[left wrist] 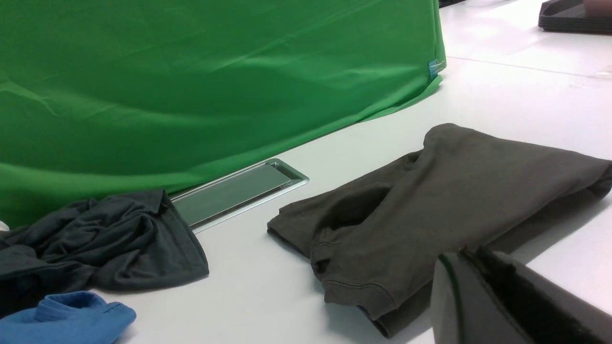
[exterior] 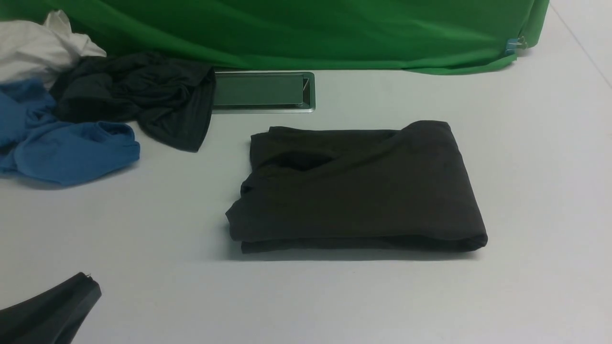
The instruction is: Fold a long-sleeved shirt on a white desktop.
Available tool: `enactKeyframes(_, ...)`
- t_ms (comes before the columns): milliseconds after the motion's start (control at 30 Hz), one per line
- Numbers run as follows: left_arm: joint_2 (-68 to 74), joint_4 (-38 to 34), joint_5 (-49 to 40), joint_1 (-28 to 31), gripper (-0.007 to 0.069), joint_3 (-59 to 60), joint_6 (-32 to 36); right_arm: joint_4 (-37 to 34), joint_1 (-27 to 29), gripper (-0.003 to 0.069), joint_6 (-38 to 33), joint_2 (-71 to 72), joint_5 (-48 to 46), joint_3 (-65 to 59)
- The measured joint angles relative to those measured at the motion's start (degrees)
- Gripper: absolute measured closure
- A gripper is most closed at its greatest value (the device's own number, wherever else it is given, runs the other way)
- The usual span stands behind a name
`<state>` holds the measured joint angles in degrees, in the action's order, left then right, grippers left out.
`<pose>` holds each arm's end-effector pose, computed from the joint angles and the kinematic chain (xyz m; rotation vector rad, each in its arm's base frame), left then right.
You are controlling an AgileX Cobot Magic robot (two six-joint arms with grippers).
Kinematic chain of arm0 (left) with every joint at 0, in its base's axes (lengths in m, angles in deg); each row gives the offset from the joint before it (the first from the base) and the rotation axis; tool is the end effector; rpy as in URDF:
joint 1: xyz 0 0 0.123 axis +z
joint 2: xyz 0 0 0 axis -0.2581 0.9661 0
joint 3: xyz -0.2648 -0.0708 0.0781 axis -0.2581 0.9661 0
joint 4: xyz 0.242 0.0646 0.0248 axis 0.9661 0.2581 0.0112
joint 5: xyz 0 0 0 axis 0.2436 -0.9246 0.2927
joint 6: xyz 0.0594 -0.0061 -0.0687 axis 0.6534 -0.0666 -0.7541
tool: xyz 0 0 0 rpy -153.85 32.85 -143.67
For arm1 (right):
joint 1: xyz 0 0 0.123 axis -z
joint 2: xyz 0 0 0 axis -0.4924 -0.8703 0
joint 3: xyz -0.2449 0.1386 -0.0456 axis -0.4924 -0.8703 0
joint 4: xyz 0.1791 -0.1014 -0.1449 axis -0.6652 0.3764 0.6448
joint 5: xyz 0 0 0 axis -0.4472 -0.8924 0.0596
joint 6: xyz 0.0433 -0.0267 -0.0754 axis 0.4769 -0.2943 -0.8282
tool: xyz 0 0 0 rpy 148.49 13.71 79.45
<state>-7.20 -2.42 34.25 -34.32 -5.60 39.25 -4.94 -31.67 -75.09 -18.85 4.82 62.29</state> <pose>0.0414 -0.0249 0.2393 0.5338 1.5548 -0.1730 0.0581 0.0023 0.1947 -0.0860 1.7034 -0.0166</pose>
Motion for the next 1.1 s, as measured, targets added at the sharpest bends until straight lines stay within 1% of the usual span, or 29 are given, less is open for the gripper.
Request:
enactKeyframes(133,0.0,0.06,-0.15,0.0,0.0606,0.03,0.0,0.08,0.15,0.063,2.69,1.67,-2.98,-0.47)
enactKeyframes(367,0.0,0.06,-0.15,0.0,0.0606,0.03,0.0,0.08,0.23,0.063,5.66,1.67,-3.44,-0.47)
enactKeyframes(967,0.0,0.06,-0.15,0.0,0.0604,0.03,0.0,0.08,0.23,0.0621,6.01,1.77,-3.55,-0.47)
enactKeyframes(1067,0.0,1.25,0.09,0.0,0.0604,0.08,0.0,0.08,0.23,0.0613,6.01,1.84,-3.66,-0.47)
enactKeyframes(1100,0.0,2.86,1.42,0.13,0.0604,0.31,-0.74,0.08,0.23,0.0606,6.01,1.84,-3.65,-0.47)
